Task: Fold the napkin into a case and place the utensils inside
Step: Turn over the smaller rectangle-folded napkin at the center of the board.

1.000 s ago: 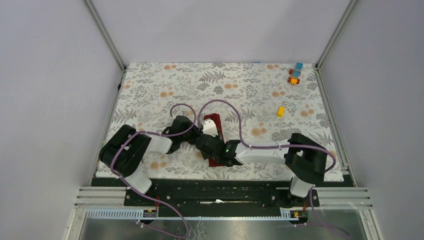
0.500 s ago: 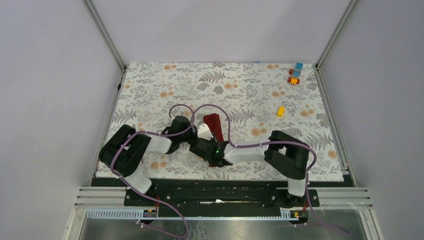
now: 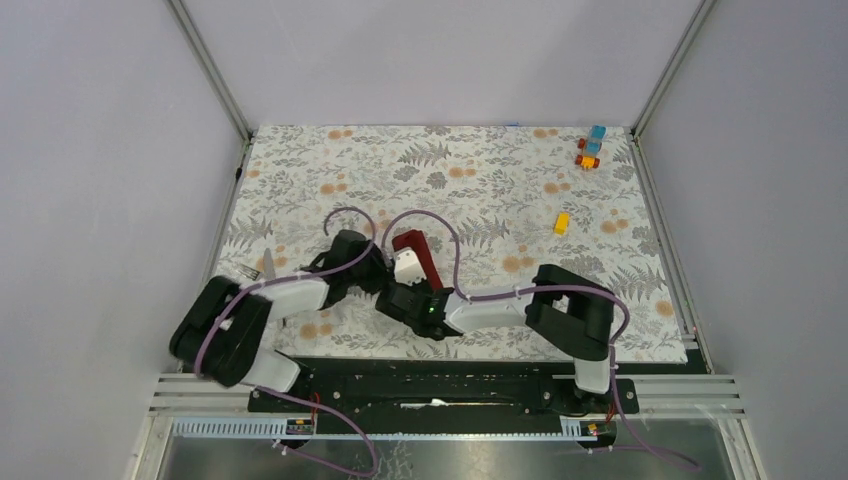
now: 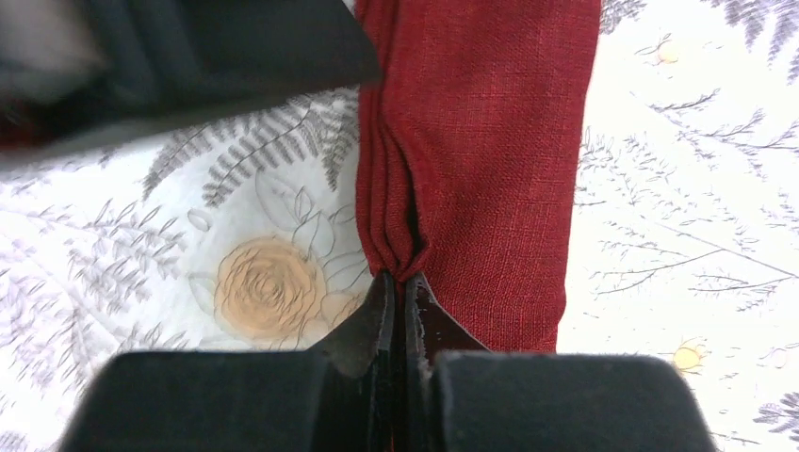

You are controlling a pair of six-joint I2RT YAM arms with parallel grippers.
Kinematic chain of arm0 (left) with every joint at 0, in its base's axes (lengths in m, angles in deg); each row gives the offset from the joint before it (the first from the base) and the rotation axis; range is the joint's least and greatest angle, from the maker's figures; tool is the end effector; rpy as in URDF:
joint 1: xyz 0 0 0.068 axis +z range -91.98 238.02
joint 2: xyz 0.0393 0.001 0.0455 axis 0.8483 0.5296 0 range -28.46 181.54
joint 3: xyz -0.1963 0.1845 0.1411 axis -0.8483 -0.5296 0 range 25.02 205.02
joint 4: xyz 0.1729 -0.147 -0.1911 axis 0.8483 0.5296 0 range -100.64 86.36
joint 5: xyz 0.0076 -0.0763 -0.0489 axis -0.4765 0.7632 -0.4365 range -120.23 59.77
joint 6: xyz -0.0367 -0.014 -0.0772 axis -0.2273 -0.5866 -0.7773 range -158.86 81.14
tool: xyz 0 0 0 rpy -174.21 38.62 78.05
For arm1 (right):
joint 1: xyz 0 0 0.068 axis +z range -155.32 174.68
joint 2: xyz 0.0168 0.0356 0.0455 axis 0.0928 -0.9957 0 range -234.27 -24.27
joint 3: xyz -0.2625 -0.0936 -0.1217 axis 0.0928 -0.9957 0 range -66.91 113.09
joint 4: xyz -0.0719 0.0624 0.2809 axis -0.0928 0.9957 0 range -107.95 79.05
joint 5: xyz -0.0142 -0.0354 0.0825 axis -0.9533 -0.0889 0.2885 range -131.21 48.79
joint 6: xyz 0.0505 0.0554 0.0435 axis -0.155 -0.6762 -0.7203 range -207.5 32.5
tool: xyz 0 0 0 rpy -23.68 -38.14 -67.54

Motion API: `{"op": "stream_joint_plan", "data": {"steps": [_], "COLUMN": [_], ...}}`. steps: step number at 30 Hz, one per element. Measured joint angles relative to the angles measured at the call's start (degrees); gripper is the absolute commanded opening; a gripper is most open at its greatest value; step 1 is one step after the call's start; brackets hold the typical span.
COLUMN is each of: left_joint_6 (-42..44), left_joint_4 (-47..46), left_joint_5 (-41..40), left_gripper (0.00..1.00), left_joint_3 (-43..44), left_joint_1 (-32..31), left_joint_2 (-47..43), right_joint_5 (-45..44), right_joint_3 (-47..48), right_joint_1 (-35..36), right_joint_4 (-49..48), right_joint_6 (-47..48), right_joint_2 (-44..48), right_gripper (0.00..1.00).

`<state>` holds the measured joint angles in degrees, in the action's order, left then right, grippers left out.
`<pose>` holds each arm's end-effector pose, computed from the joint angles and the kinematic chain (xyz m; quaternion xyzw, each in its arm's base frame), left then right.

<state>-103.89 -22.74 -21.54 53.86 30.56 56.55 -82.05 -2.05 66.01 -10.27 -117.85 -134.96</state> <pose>0.2686 -0.1527 0.1034 -0.2677 0.8787 -0.3293 0.2187 0.1893 0.4035 0.1239 -0.2092 0.8720 0.0183 0.4421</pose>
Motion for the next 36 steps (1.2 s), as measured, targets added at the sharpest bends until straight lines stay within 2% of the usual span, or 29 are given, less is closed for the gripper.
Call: {"op": "stream_joint_plan", "data": {"steps": [2,4,7,11,15,18,23,26,30,32,34,36], "left_joint_6": [2.40,5.07,8.46,11.78,13.79,14.71,15.72,15.91,16.65,17.25,18.10,18.75], "left_joint_4": [5.79,10.84,17.92,26.45,31.45,34.32,35.56,34.60,31.65,29.77,27.82,25.92], "left_joint_5": [-1.20,-2.99,-7.10,-12.61,-15.04,-15.45,-14.21,-11.72,-7.52,-5.29,-2.51,0.81], "left_gripper": [0.70,0.77,0.81,0.83,0.83,0.82,0.80,0.79,0.80,0.79,0.79,0.77], "left_joint_3": [-0.04,-0.04,0.22,2.36,3.10,3.58,3.87,3.87,3.87,3.87,3.91,4.26], "left_joint_1": [1.20,2.56,4.42,5.49,5.64,5.64,5.64,5.64,5.62,5.51,5.35,5.20], "left_joint_2": [-5.97,-13.55,-27.32,-39.78,-44.13,-44.24,-41.20,-38.97,-35.89,-33.35,-29.92,-25.73], "right_joint_5": [3.72,9.25,20.31,35.34,47.67,53.07,55.84,56.06,56.04,56.26,56.98,58.12], "right_joint_3": [-4.02,-8.50,-14.93,-17.66,-20.31,-23.85,-33.66,-40.00,-46.21,-47.74,-50.21,-51.63], "right_joint_1": [-0.61,-2.05,-6.12,-10.97,-12.07,-12.81,-16.04,-19.61,-23.87,-25.79,-28.46,-31.85], "right_joint_4": [-3.85,-8.31,-17.18,-31.36,-49.90,-63.80,-80.50,-87.21,-91.32,-92.08,-91.91,-87.43], "right_joint_6": [-0.07,-0.52,-2.73,-8.22,-16.98,-24.11,-32.48,-36.06,-38.51,-39.01,-39.08,-38.07], "right_joint_2": [3.45,7.78,14.36,15.43,11.39,6.32,0.11,-2.03,-2.58,-2.49,-0.96,2.82], "right_gripper": [0.00,0.00,0.00,0.00,0.00,0.00,0.00,0.00,0.14,0.30,0.40,0.54]}}
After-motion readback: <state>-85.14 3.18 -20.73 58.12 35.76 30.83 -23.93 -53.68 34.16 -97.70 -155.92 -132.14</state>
